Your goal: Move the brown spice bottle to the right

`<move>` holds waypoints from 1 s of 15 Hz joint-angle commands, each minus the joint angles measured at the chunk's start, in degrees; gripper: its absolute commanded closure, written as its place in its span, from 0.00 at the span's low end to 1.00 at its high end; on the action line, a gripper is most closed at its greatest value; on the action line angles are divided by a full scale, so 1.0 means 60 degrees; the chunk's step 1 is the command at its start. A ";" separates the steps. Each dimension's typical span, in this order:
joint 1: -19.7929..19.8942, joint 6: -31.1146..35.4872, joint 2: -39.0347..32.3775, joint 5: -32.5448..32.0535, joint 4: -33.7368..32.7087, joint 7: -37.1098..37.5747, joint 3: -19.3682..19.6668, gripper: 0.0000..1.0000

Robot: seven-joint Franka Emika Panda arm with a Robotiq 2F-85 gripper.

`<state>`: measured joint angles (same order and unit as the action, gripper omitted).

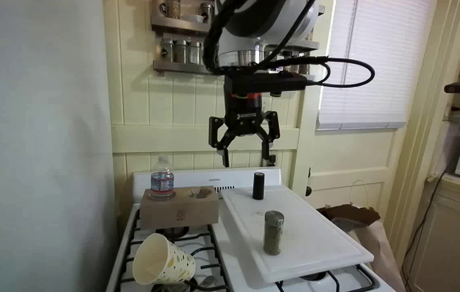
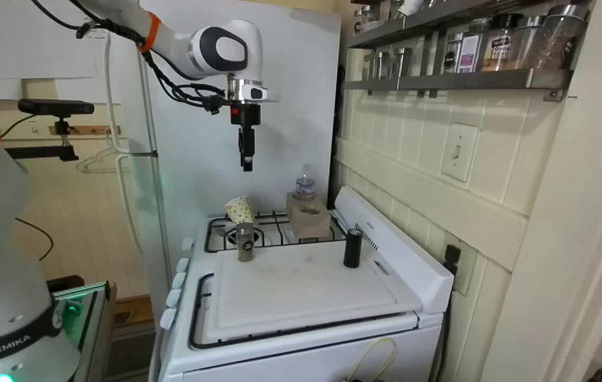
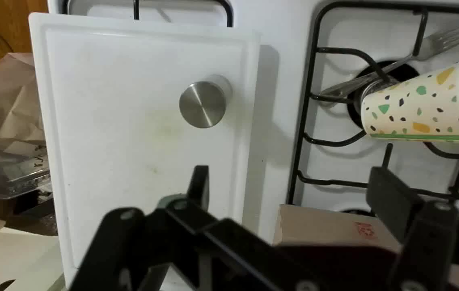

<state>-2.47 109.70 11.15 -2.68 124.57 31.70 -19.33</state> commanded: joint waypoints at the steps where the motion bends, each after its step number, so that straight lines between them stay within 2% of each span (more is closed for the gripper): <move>1: -0.0361 -0.0022 -0.0029 -0.0071 -0.0017 0.0056 0.0335 0.00; 3: -0.0401 0.0039 -0.0011 0.0019 0.0056 0.0017 0.0378 0.00; 6: -0.0577 0.0595 0.0361 0.0298 0.0777 0.0040 0.0578 0.00; 12: -0.0720 0.2709 0.1621 0.0753 0.2864 -0.0344 0.0981 0.00; 15: -0.0623 0.3391 0.2233 0.0748 0.3694 -0.0484 0.1174 0.00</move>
<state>-6.04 125.82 18.57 -0.16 140.01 30.49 -13.57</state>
